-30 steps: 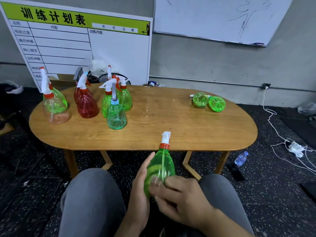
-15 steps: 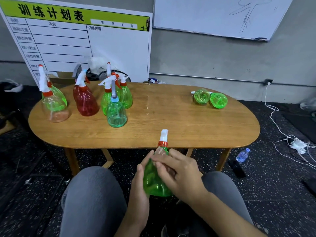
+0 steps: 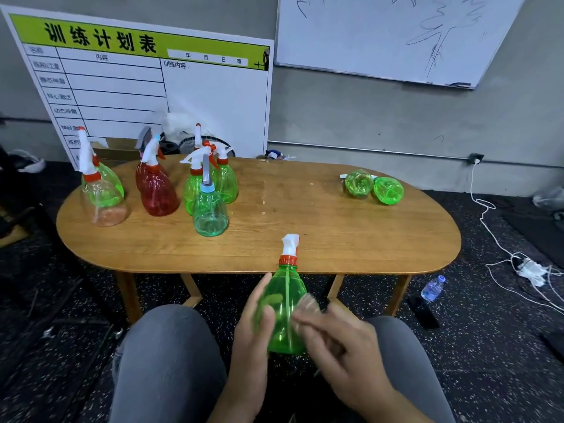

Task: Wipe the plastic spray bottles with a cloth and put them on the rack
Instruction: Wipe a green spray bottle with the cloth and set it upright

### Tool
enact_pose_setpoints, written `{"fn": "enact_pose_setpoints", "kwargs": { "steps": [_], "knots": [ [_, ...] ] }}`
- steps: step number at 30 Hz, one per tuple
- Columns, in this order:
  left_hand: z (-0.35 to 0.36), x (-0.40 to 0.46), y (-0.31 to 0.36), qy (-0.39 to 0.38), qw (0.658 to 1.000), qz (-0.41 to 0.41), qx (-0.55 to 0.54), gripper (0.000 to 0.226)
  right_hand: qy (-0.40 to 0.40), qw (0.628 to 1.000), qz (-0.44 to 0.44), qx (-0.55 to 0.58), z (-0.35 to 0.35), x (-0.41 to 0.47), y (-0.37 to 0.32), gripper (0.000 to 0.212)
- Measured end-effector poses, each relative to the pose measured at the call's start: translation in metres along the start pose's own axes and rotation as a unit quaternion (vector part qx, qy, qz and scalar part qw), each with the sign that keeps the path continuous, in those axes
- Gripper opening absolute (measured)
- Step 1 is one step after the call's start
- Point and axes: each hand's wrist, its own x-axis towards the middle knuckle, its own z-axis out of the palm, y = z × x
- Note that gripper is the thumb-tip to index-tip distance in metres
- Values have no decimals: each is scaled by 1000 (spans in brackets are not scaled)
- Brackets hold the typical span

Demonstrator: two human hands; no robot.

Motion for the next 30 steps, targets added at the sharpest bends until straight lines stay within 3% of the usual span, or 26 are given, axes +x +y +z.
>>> {"fn": "enact_pose_setpoints", "kwargs": {
  "steps": [2, 6, 11, 16, 22, 26, 30],
  "knots": [
    [0, 2, -5, -11, 1000, 20, 20, 94, 60, 996, 68, 27, -1, 10, 6, 23],
    [-1, 5, -13, -3, 1000, 25, 15, 72, 113, 981, 135, 77, 0, 26, 15, 23],
    [0, 6, -17, -19, 1000, 4, -1, 64, 121, 979, 140, 89, 3, 42, 17, 22],
    [-1, 8, -21, -37, 999, 0, 5, 56, 74, 984, 140, 82, 10, 54, 17, 22],
    [-5, 6, -23, -23, 1000, 14, 7, 55, 17, 997, 66, -19, 19, 36, 14, 25],
    [-3, 3, -23, -27, 999, 1, -25, 51, -56, 996, -50, -57, 13, 13, 4, 22],
    [-1, 3, -17, -15, 999, 0, -50, 55, -125, 971, -169, -117, 5, 3, -2, 20]
  ]
}}
